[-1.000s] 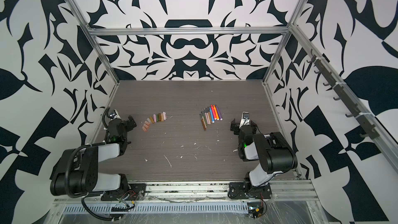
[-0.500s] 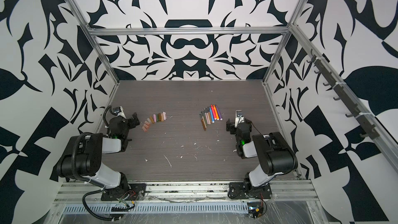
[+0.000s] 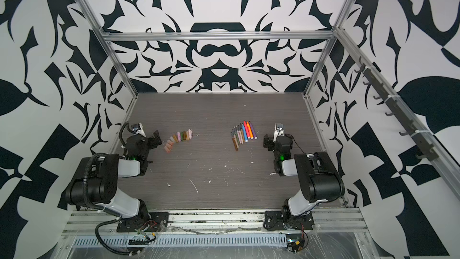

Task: Remove pen caps from pens
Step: Reset both arms

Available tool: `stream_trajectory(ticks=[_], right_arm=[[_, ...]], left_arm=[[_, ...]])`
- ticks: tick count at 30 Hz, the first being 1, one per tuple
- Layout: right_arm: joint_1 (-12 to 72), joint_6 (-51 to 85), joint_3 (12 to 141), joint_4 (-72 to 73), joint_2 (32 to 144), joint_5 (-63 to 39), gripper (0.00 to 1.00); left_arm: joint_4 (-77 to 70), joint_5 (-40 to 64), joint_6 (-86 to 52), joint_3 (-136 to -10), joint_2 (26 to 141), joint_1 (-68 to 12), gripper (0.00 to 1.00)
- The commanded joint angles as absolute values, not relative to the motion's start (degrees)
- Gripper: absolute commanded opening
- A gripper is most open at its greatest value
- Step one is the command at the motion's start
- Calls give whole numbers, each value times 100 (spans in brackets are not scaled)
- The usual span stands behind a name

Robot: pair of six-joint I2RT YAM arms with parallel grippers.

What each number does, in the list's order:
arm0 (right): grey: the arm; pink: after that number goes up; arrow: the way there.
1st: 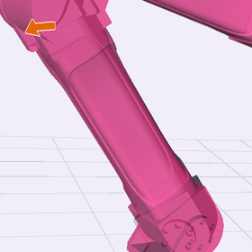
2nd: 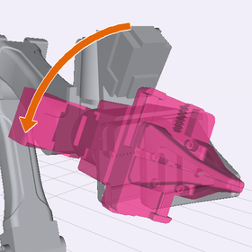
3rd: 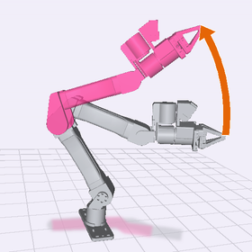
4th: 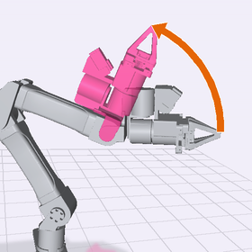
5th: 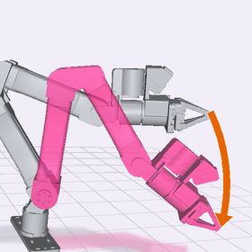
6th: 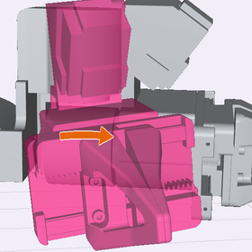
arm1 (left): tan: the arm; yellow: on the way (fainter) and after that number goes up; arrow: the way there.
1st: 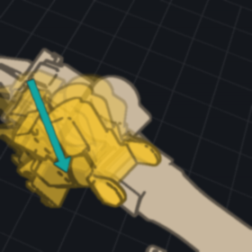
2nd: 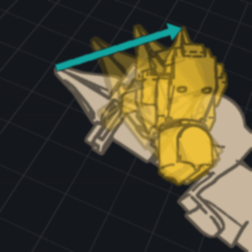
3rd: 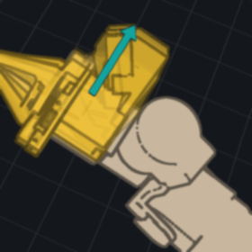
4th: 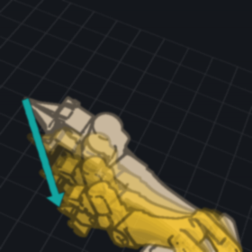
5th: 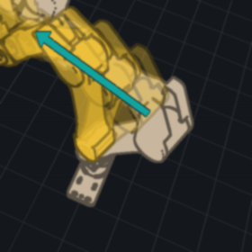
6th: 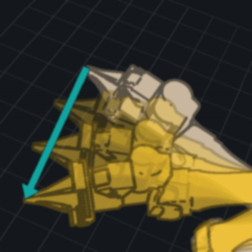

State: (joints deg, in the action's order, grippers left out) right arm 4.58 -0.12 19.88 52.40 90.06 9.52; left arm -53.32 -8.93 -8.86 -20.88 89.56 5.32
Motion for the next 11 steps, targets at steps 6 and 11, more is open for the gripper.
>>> stream_trajectory(ticks=[6,11], right_arm=[[469,42,2143,5111,8969,822,99],[474,2,2033,5233,8906,800,99]], left_arm=[[-5476,-844,-831,-2053,8921,527,99],[-5475,-844,-828,-2049,8924,522,99]])
